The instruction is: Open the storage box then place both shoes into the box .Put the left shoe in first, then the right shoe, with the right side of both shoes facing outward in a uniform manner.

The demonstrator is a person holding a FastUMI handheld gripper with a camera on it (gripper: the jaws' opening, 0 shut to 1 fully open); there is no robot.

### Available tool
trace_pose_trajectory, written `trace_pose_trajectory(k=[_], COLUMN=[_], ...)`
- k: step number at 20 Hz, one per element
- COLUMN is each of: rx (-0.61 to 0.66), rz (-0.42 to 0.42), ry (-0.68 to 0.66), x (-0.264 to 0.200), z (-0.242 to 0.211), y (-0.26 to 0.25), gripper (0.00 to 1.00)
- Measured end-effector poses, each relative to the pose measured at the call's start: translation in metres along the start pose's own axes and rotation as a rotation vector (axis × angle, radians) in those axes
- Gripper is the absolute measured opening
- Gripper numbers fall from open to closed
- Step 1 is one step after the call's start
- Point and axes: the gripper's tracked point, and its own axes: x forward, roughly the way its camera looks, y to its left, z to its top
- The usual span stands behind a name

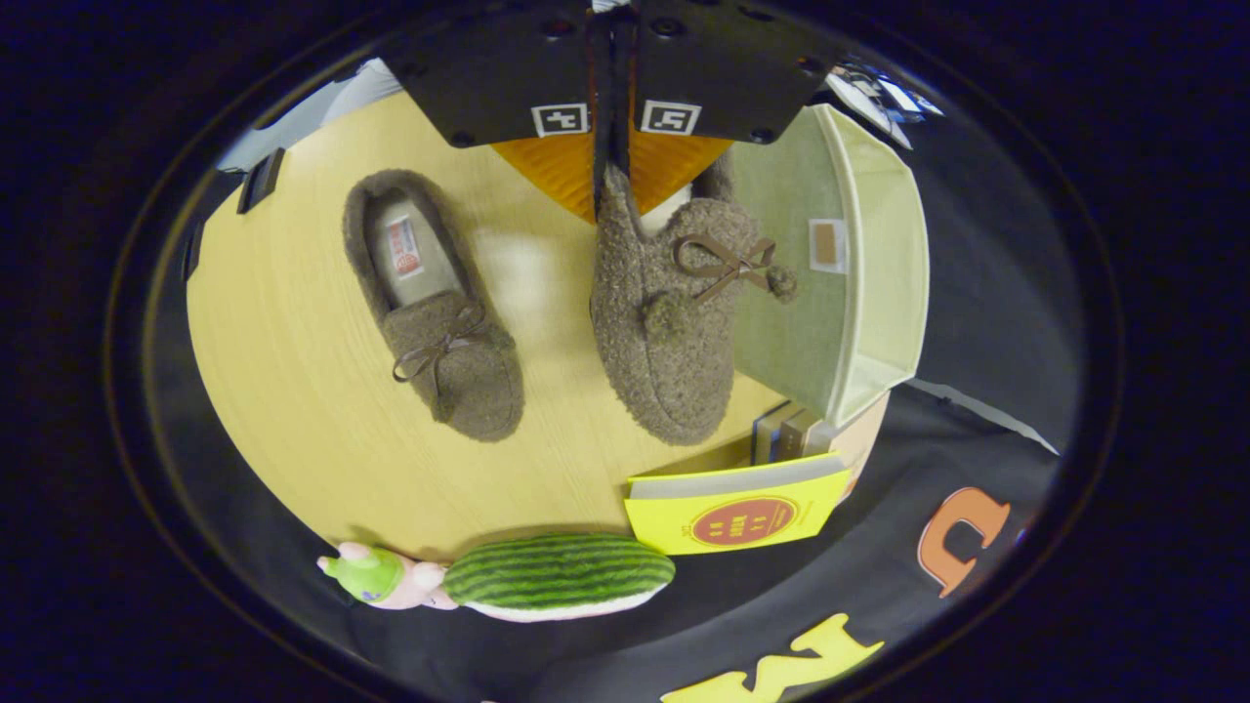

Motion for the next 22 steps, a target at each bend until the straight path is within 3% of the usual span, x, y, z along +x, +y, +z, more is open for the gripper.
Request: trace_pose_trajectory(k=[7,12,17,22], rx=[0.022,0.012,-0.019,-0.002], rz=[0.032,0.136,0.165,0.22], ry=[-0.05,-0.092,-0.158,-0.203], x=[-0.047,-0.078,-0.076,-0.043], z=[-0.004,-0.01,-0.015,-0.016], y=[0.037,0.099,0.16,0.216], gripper=[0.06,0.06,0.06,0.06])
